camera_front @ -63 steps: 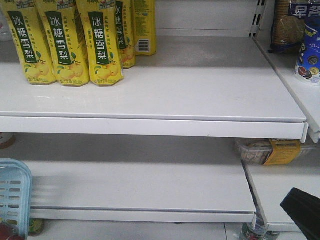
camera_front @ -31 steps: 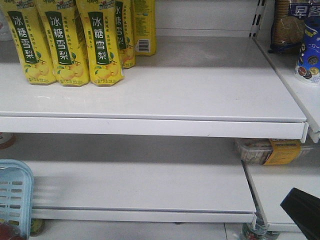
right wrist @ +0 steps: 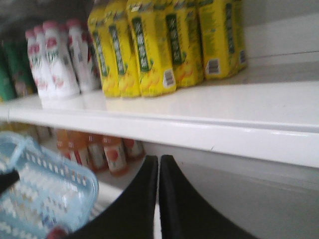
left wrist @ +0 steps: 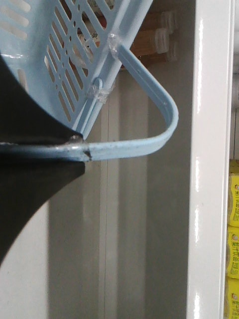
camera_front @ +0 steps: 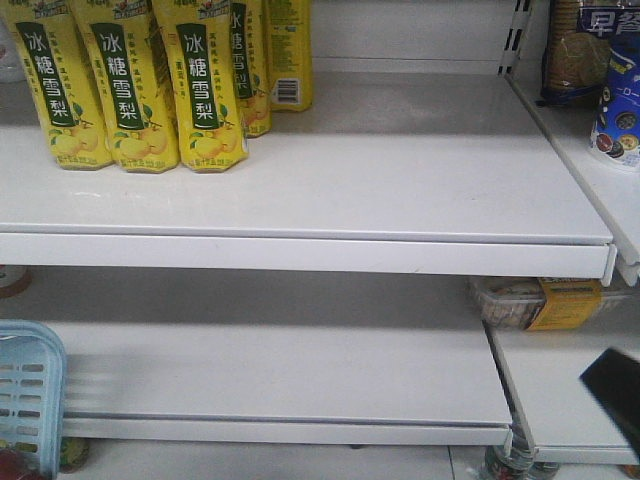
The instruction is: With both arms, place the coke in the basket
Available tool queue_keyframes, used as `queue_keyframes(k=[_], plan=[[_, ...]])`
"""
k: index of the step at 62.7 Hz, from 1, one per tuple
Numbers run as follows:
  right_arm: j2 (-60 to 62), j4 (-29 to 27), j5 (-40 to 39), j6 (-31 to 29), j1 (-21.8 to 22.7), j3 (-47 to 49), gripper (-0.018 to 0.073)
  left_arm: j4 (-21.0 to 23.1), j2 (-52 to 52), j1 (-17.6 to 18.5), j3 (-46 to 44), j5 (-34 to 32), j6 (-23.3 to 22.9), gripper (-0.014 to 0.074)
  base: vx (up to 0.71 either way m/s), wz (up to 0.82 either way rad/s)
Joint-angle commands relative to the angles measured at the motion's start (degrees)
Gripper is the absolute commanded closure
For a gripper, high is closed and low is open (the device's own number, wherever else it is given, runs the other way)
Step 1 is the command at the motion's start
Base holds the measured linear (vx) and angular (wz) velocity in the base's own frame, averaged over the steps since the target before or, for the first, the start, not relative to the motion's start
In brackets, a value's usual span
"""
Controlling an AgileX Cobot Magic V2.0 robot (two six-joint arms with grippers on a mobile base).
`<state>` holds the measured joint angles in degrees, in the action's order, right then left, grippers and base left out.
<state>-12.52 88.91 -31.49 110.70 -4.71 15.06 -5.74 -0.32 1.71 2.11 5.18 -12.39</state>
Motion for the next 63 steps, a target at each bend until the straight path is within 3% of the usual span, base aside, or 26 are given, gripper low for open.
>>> queue_keyframes(k=[1, 7, 13, 18, 28, 31, 42, 47, 60, 63], plan=[[-0.48, -18.87, 7.93, -6.01, 0.02, 0.39, 0.0564, -1.74, -1.24, 0.04, 0.14, -9.66, 0.87, 0.0603, 0.0, 0.0], [-0.48, -36.6, 10.09, -19.97, 0.02, -1.31, 0.0564, -1.74, -1.24, 0.04, 0.14, -9.66, 0.87, 0.0603, 0.0, 0.0], [-0.48, -48.23, 9.37, -33.19, 0.02, -2.82, 0.0564, -1.74, -1.24, 0.04, 0.14, -9.66, 0.87, 0.0603, 0.0, 0.0], [-0.48, -52.11, 9.41, -36.27, 0.02, -3.19, 0.0564, -1.74, -1.24, 0.04, 0.14, -9.66, 0.87, 0.0603, 0.0, 0.0], [-0.48, -52.4, 9.98, -37.58, 0.02, -3.7, 0.0564, -1.74, -1.24, 0.04, 0.14, -9.66, 0.87, 0.0603, 0.0, 0.0], [-0.48, -54.8, 10.12, -39.02, -0.12, -4.58, 0.0564, -1.74, -1.24, 0.04, 0.14, -9.66, 0.87, 0.0603, 0.0, 0.0], [0.42, -77.38, 9.1, -58.05, -1.33, -10.69, 0.0564, -1.74, -1.24, 0.04, 0.14, -9.61, 0.87, 0.0603, 0.0, 0.0], [1.99, -84.43, 8.8, -66.33, -1.33, -13.13, 0.0564, -1.74, -1.24, 0.04, 0.14, -9.61, 0.87, 0.0603, 0.0, 0.0], [7.48, -86.11, 13.8, -73.52, -1.12, -17.41, 0.0564, -1.74, -1.24, 0.04, 0.14, -9.61, 0.87, 0.0603, 0.0, 0.0], [9.34, -86.23, 19.64, -74.78, -0.92, -17.34, 0.0564, -1.74, -1.24, 0.04, 0.14, -9.54, 0.87, 0.0603, 0.0, 0.0]])
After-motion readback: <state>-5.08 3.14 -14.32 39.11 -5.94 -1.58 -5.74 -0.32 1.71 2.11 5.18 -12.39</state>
